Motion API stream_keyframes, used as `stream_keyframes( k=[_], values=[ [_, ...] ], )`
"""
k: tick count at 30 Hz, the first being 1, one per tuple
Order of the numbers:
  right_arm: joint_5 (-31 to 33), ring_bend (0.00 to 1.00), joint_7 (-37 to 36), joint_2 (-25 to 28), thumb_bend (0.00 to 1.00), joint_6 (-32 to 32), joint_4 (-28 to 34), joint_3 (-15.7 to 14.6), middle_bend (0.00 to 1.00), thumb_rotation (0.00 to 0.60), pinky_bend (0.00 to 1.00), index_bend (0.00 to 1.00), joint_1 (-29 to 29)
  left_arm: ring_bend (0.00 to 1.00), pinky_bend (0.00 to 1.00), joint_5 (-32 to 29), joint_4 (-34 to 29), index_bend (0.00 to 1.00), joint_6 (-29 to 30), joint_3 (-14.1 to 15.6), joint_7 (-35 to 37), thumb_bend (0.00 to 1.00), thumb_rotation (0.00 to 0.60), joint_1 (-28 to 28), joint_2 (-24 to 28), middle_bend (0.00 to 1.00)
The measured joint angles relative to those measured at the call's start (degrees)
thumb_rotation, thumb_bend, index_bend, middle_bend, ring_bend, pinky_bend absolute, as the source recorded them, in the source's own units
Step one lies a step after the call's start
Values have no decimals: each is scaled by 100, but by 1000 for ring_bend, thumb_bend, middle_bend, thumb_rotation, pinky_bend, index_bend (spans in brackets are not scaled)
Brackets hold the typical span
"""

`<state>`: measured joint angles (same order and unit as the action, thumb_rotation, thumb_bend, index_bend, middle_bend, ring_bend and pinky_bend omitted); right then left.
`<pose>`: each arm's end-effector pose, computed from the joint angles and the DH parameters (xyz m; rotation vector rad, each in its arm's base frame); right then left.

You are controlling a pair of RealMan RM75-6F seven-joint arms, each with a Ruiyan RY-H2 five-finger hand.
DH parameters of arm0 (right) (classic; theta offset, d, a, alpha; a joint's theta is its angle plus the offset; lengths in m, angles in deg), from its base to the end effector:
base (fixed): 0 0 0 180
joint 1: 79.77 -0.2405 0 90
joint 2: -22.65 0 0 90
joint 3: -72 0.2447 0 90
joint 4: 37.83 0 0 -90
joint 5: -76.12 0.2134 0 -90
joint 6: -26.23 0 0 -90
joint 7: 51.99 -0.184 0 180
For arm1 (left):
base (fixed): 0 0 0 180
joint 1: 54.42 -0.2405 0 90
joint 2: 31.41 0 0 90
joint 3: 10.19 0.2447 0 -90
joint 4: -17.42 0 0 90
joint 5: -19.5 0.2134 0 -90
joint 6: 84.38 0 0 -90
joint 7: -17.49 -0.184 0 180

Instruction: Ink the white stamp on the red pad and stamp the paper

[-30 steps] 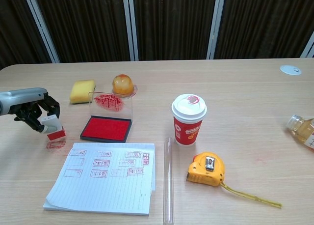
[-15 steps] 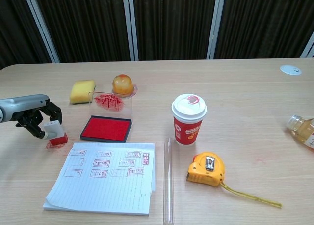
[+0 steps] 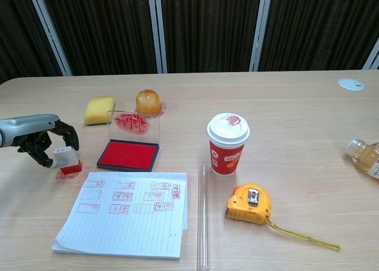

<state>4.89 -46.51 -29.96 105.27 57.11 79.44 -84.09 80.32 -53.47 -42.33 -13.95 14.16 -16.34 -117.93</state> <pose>-0.3457 -0.2290 0.2300 1.2323 -0.8446 0.6098 -0.2626 0.3681 -0.0370 -1.7774 -1.2678 -0.6202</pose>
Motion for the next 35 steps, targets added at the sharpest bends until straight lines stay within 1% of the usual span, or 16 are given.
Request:
stream_keyframes(
  k=[4,8,11,14,16,17,18,19,20,21,22,24,25,28,31,35],
  values=[
    [-21,0,-3,5,0,13,20,-3,0,600,0,0,3,793,835,6,-152,219,45,1,-92,173,600,-19,132,166],
    [-89,0,-18,23,0,43,66,-20,0,600,0,0,14,786,829,70,-460,175,160,9,-162,103,600,-57,377,145],
    [-154,0,-48,46,0,80,107,-35,0,600,0,0,30,772,818,192,-889,144,366,25,-226,31,600,-129,695,122],
    [-234,0,-111,86,0,138,167,-44,0,600,0,0,53,702,763,414,-1423,117,735,50,-283,0,600,-260,1094,87],
    [-291,0,-166,123,0,185,213,-47,0,600,0,0,70,593,663,619,-1781,95,1100,71,-320,0,600,-396,1365,45],
    [-326,0,-205,147,0,211,242,-48,0,600,0,0,81,501,555,716,-1917,75,1281,81,-336,0,600,-465,1467,20],
    [-353,0,-233,164,0,228,264,-49,0,600,0,0,88,399,419,813,-2048,54,1473,91,-353,0,600,-539,1563,4],
    [-378,0,-259,180,0,243,284,-50,0,600,0,0,93,336,327,941,-2219,41,1737,109,-382,0,600,-647,1685,0],
    [-413,0,-285,197,0,260,308,-53,0,600,0,0,100,247,199,1035,-2345,20,1936,124,-408,0,600,-734,1772,0],
    [-443,0,-304,210,0,273,327,-56,0,600,0,0,104,169,106,1125,-2468,8,2134,143,-444,0,600,-827,1853,0],
    [-479,0,-332,224,0,288,348,-60,0,600,0,0,109,95,46,1241,-2624,1,2400,173,-503,0,600,-959,1948,0],
    [-581,0,-417,268,0,330,395,-76,0,600,0,0,127,16,4,1420,-2848,0,2818,231,-603,0,600,-1180,2066,0],
    [-621,0,-452,288,0,347,411,-83,0,600,0,0,135,0,0,1539,-2996,0,3094,278,-684,0,600,-1340,2137,0],
    [-723,0,-532,334,0,401,445,-102,0,600,0,0,155,0,0,1778,-3285,0,3723,387,-1008,0,600,-1724,2254,0],
    [-792,0,-567,356,0,440,462,-117,0,600,0,0,168,0,0,1992,-3459,0,4208,492,-1382,0,600,-2084,2284,0],
    [-834,0,-582,360,0,468,456,-130,0,600,0,0,176,0,0,2290,-3469,0,4470,628,-1457,0,600,-2376,2258,0]
  ],
)
